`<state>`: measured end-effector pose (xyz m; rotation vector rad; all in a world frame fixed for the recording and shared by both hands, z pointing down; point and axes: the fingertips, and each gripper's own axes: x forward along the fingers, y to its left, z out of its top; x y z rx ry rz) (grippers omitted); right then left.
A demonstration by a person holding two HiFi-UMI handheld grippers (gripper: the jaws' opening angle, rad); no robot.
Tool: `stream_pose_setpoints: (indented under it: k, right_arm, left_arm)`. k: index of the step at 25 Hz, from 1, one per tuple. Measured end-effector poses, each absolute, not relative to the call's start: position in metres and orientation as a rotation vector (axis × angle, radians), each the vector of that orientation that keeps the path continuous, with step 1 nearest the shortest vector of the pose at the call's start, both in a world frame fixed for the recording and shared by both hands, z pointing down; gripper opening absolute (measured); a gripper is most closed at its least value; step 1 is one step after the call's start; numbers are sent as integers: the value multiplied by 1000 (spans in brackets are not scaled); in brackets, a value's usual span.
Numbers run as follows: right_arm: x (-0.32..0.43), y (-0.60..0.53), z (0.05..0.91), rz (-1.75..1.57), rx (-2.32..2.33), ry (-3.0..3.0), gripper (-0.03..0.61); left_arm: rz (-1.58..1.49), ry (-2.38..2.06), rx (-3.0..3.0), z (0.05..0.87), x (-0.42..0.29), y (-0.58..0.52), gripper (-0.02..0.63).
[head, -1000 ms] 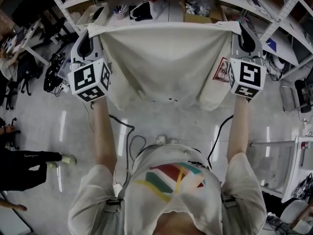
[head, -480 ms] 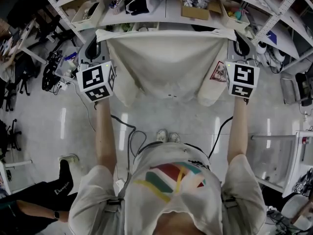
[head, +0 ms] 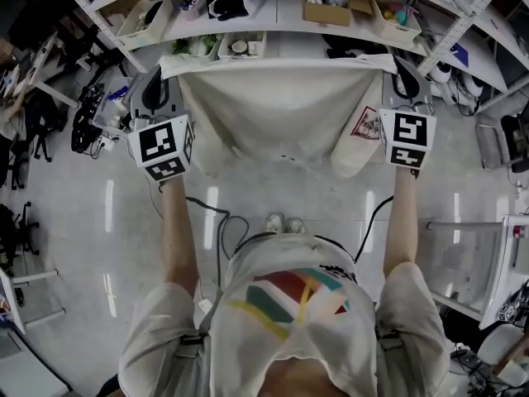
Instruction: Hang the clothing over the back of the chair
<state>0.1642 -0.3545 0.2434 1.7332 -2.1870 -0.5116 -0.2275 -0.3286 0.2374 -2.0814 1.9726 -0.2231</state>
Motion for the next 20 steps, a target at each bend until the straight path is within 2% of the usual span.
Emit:
stream_pose_setpoints:
  k: [10,20]
  right_arm:
    - [168,-371,297,-379,1668,-2138,15]
    - [168,-384,385,-203,1558,-2066,15]
  left_arm:
    - [-355,2000,-2152,299,-227,-350,20]
    - [-577,2019,-2264,395,-222,-370,20]
